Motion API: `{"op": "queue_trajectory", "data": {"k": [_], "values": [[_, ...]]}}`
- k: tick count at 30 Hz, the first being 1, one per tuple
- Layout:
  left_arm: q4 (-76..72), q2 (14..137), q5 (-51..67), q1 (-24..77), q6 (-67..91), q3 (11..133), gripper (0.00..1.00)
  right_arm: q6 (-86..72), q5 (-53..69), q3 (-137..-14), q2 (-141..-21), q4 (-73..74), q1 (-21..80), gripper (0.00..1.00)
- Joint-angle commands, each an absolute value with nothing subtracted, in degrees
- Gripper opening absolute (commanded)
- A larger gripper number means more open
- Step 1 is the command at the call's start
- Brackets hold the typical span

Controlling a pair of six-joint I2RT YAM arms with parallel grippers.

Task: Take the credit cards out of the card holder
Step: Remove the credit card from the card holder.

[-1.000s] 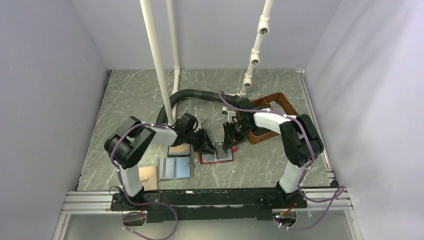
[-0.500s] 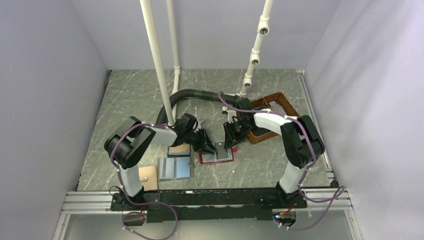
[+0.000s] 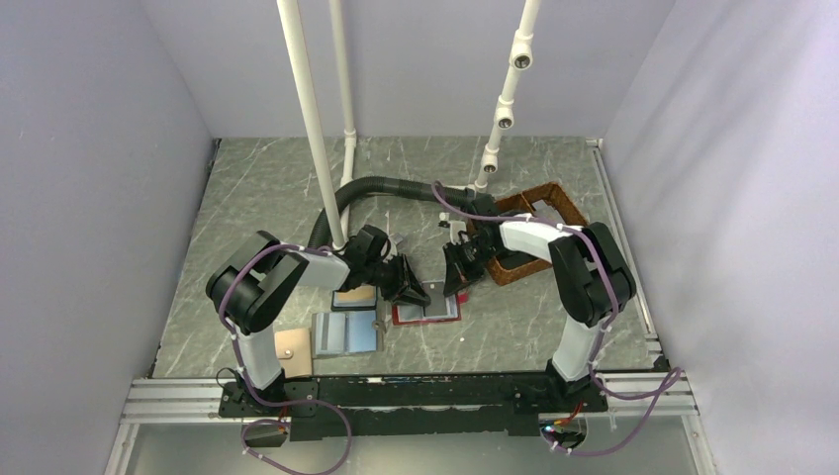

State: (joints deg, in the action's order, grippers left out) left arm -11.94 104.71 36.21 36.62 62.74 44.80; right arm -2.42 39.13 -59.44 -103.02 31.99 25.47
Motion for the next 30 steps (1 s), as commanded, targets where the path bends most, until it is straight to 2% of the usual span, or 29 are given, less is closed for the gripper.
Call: {"op": "queue_trajectory", "data": {"k": [1, 9, 11, 13, 14, 20, 30], "values": [[-13.9, 104.4, 36.2, 36.8, 63.2, 43.8, 0.33, -2.8, 42.4, -61.1, -107.7, 32.5, 26.4, 0.01], [-14.0, 104.5, 36.0, 36.8, 63.7, 43.2, 0.3, -4.6, 41.8, -60.8, -109.6, 31.1, 26.5, 0.0], [-15.0, 104.8, 36.4, 36.8, 64.0, 43.2, 0.19, -4.5, 42.0, -61.2, -110.1, 31.4, 26.8, 0.0], [-16.3, 105.1, 36.9, 36.8, 64.5, 43.2, 0.01, -4.3, 41.8, -61.5, -110.7, 31.6, 27.0, 0.0], [-16.8, 105.1, 37.0, 36.8, 64.5, 43.1, 0.0, -4.1, 41.3, -61.6, -111.0, 31.8, 27.0, 0.0], [-12.0, 101.8, 36.1, 35.9, 60.9, 42.2, 0.0, -2.8, 31.3, -60.5, -110.6, 32.5, 26.8, 0.12], [-9.3, 97.6, 38.1, 33.4, 57.2, 38.6, 0.0, -1.6, 27.9, -61.1, -112.4, 33.7, 26.9, 0.13]]}}
